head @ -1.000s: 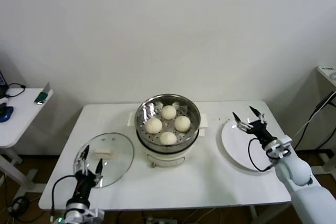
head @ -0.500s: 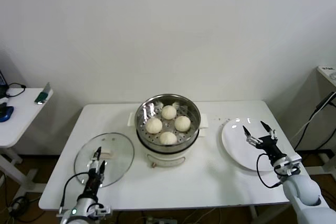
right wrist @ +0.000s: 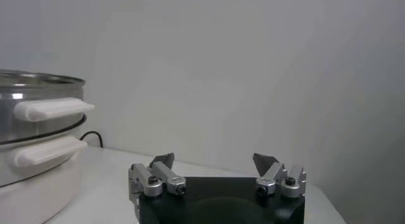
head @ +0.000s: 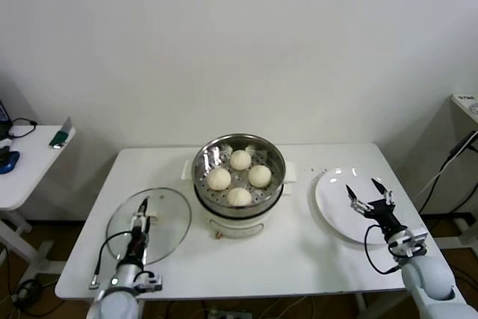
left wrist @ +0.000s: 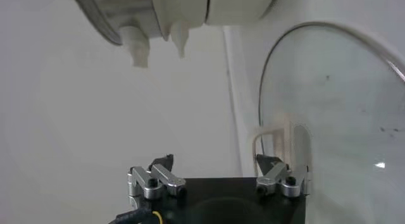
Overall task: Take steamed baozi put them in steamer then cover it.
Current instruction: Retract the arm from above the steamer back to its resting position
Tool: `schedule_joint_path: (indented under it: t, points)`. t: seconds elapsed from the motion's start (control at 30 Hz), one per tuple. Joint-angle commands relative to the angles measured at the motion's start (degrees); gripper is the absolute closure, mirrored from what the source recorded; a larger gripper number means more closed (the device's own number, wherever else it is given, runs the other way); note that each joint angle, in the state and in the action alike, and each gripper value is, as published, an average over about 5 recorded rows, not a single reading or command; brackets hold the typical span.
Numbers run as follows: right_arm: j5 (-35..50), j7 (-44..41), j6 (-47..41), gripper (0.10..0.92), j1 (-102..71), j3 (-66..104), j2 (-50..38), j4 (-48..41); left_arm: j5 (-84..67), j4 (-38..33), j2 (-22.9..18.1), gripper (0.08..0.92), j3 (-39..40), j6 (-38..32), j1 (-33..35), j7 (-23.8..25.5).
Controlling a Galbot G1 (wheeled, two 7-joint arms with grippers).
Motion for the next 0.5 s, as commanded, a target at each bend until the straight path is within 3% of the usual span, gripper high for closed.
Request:
schedule_joint_path:
  t: [0.03, 0.5]
  points:
    - [-0.99, -0.15, 0.11, 0.203, -0.27, 0.5, 0.81, -0.19, 2.59, 6.24, 0.3, 0.177, -0.38, 0.26, -4.12, -0.87]
    - [-2.9, -0.86, 0.74, 0.203, -0.11, -0.19, 1.78, -1.35, -0.55, 6.98, 1.39, 0.177, 0.62, 0.57, -5.68, -2.26]
